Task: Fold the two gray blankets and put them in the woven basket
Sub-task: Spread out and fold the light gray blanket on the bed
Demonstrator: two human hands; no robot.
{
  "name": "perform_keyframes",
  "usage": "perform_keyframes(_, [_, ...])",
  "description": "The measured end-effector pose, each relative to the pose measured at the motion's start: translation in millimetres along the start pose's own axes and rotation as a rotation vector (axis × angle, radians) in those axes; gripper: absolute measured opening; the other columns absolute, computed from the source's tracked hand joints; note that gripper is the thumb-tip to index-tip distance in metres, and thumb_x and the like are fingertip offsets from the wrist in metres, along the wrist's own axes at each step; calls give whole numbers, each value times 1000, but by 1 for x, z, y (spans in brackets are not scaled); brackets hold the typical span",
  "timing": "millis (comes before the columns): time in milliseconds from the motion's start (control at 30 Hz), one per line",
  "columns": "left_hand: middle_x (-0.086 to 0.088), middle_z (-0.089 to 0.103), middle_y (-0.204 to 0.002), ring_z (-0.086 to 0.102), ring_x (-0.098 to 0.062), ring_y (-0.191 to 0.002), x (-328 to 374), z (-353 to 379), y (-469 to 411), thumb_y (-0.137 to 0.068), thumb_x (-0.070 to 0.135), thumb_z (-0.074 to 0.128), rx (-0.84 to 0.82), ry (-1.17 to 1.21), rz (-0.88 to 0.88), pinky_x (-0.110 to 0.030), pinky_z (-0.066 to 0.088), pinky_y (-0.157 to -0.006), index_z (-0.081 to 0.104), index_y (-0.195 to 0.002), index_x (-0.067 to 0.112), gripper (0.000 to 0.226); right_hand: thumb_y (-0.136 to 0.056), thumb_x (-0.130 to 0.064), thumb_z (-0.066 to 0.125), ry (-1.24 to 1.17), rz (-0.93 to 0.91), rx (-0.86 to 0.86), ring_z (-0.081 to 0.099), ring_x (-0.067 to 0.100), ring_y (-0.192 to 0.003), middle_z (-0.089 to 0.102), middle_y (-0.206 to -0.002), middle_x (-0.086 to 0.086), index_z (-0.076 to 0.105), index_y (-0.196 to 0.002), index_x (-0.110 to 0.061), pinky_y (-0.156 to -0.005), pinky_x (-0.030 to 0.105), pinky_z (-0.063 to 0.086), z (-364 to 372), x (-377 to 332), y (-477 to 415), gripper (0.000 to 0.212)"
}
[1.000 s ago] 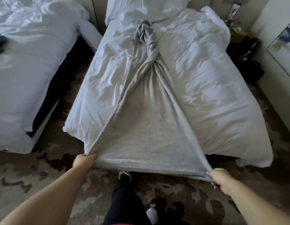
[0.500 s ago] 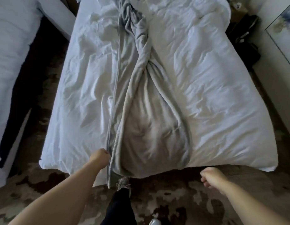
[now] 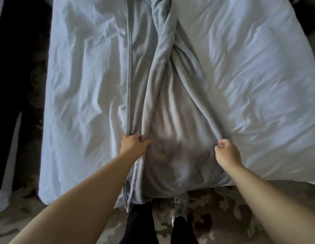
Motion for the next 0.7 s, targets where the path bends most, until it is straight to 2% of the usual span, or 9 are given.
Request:
perform_keyframes(33, [-5,51,-106,54,-28,-99,-1,0,-2,-87,45,58,15,41,21,-30,42,-78,60,-81,24,21,-91,-12,51,2,4,9,55,33,-114,60,-126,15,57,-122,-4,-88,32,41,1,1,-2,33])
perform_keyframes(100, [-4,54,-82,57,-26,-84,-4,-4,-3,-86,34,60,77,76,41,-27,37,-63,49,-62,21,30,-91,-12,52,13,31,8,55,34,-112,60,-126,16,60,-117,-4,-85,32,41,2,6,-6,28])
perform_keyframes(200, [-1,48,-61,49,-20,-61,-10,-12,1,-87,20,56,169,177,-7,-27,29,-48,43,-57,17,33,-91,-13,52,15,64,-17,53,36,-114,60,-125,17,61,-116,-5,-91,36,42,3,10,-13,28])
perform_keyframes(333, [0,44,-58,41,-18,-55,-20,-20,11,-87,10,49,284,303,-93,-27,25,-45,40,-59,18,30,-91,-13,52,48,62,-9,53,38,-114,61,-123,19,63,-117,-6,-94,39,43,0,4,-26,29])
perform_keyframes(400, [2,42,-52,40,-18,-51,-26,-22,15,-85,10,52,310,397,-158,-27,24,-45,41,-57,17,30,-88,-10,53,42,58,67,56,40,-109,61,-119,24,63,-114,-2,-90,40,45,-6,-4,-36,29])
perform_keyframes(500, [1,50,-54,48,-16,-52,-36,-20,14,-79,13,61,305,491,-274,-26,33,-48,50,-60,17,23,-86,-12,58,-17,49,131,57,43,-108,59,-118,29,60,-116,4,-89,43,46,-13,-16,-58,34])
perform_keyframes(567, [-1,53,-57,52,-18,-54,-36,-15,10,-76,19,67,285,469,-307,-24,34,-45,51,-60,17,23,-87,-23,62,-47,28,78,57,41,-108,62,-117,27,60,-115,4,-88,40,45,-12,-22,-74,40])
perform_keyframes(633, [0,49,-53,48,-16,-50,-29,-11,3,-75,31,73,293,412,-260,-25,30,-43,46,-55,16,37,-87,-32,65,-109,16,18,60,37,-107,66,-114,22,63,-113,2,-86,37,45,-9,-24,-90,43])
perform_keyframes(700, [0,46,-51,44,-15,-49,-18,-4,-4,-75,42,74,277,398,-234,-27,29,-44,43,-55,16,45,-87,-29,67,-270,22,-117,62,29,-99,68,-104,19,66,-106,0,-82,33,44,-1,-23,-99,34])
Point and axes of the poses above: each hand's wrist, its own y-axis away from the middle knuckle, its own z-axis out of the palm, x = y × z, the point moved 4 cm from there along -y, towards the middle knuckle
